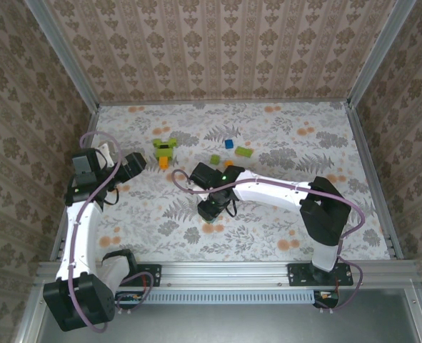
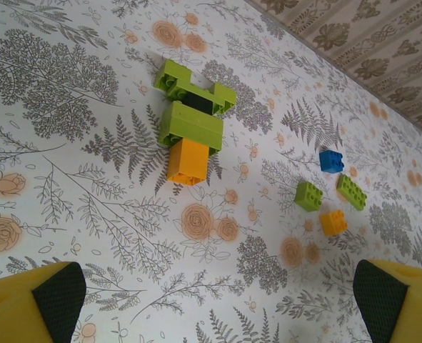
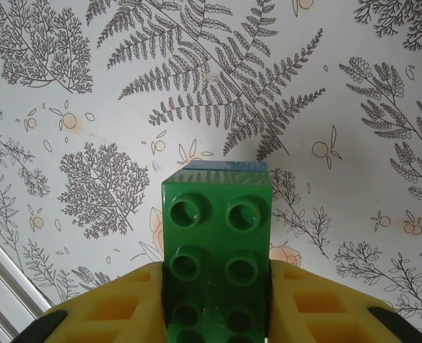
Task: Assemble a carrot with lego
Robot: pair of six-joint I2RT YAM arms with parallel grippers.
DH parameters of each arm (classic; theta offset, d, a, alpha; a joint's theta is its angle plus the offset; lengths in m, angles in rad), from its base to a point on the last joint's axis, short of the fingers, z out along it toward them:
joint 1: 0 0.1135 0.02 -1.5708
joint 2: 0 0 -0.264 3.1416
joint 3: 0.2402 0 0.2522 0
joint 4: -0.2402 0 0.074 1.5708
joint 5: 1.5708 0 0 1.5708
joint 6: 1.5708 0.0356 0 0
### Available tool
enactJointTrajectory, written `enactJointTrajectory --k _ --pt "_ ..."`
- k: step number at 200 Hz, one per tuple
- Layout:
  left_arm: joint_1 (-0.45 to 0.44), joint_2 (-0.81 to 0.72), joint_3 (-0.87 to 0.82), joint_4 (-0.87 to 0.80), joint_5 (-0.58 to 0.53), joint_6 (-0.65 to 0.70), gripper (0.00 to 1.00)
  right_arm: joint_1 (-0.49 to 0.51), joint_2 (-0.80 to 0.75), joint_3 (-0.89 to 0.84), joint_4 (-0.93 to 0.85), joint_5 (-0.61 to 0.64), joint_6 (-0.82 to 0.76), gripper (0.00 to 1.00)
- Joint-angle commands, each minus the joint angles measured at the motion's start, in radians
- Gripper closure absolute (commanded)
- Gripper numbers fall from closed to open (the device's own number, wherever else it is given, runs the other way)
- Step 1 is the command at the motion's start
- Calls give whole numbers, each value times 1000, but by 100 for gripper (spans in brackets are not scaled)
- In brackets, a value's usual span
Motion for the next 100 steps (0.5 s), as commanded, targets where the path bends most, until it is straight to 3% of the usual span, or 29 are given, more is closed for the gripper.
enactJointTrajectory --k 1,100 --pt "-5 4 -6 16 15 20 0 7 60 -77 -69 21 14 68" --pt "-6 2 -9 15 8 19 0 12 125 -202 -18 -23 23 69"
